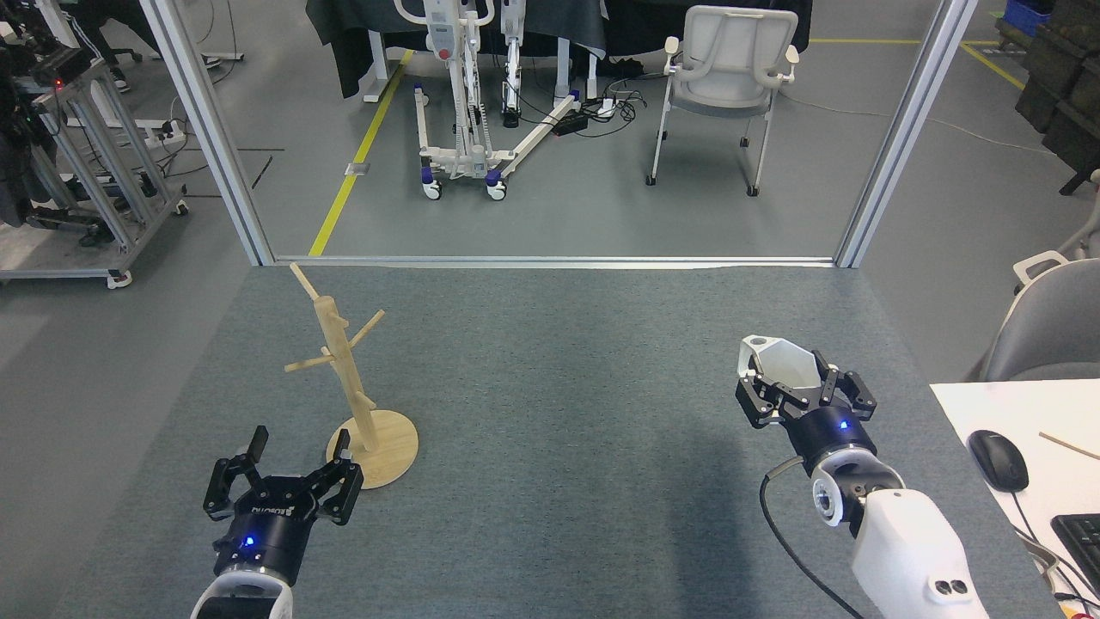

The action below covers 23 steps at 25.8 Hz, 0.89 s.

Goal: Hang cup on storage rack
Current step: 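Lift the cup with the right gripper and carry it toward the left gripper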

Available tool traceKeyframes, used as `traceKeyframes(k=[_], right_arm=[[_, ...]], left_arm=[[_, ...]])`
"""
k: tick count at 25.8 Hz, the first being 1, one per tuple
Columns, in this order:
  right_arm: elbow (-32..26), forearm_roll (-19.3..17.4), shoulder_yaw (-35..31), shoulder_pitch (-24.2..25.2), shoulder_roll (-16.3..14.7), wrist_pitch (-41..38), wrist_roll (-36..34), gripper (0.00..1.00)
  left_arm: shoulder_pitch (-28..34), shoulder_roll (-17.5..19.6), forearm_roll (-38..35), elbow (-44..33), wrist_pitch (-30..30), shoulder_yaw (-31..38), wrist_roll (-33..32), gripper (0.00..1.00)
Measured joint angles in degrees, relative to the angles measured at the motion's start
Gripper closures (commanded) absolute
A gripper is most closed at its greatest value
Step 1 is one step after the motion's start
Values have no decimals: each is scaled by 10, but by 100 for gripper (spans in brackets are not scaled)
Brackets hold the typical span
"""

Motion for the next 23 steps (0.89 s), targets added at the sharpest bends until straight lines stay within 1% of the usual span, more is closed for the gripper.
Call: traceKeyframes(k=[2,4,8,10,14,17,20,23], right_arm=[[-67,0,0,28,-17,-38,-1,70],[-133,-1,0,51,-24,-67,-1,69],[-238,-2,5,71,-23,-94,-1,70],[-271,-6,19,67,-19,-103,3,76],[-301,-20,76,27,-12,-107,5,84],[-309,-48,129,-11,-18,-90,14,88],[-315,-101,179,-57,-38,-48,44,88],[-318,-173,241,-117,-55,37,86,85]], left_arm=[[0,1,0,0,0,0,0,1],[0,2,0,0,0,0,0,1],[3,2,0,-2,0,0,0,1],[5,2,2,-4,1,1,0,1],[14,2,6,-14,1,8,1,1],[25,2,7,-34,1,12,13,1],[40,4,8,-59,-1,14,26,1],[62,5,8,-89,-5,14,33,1]])
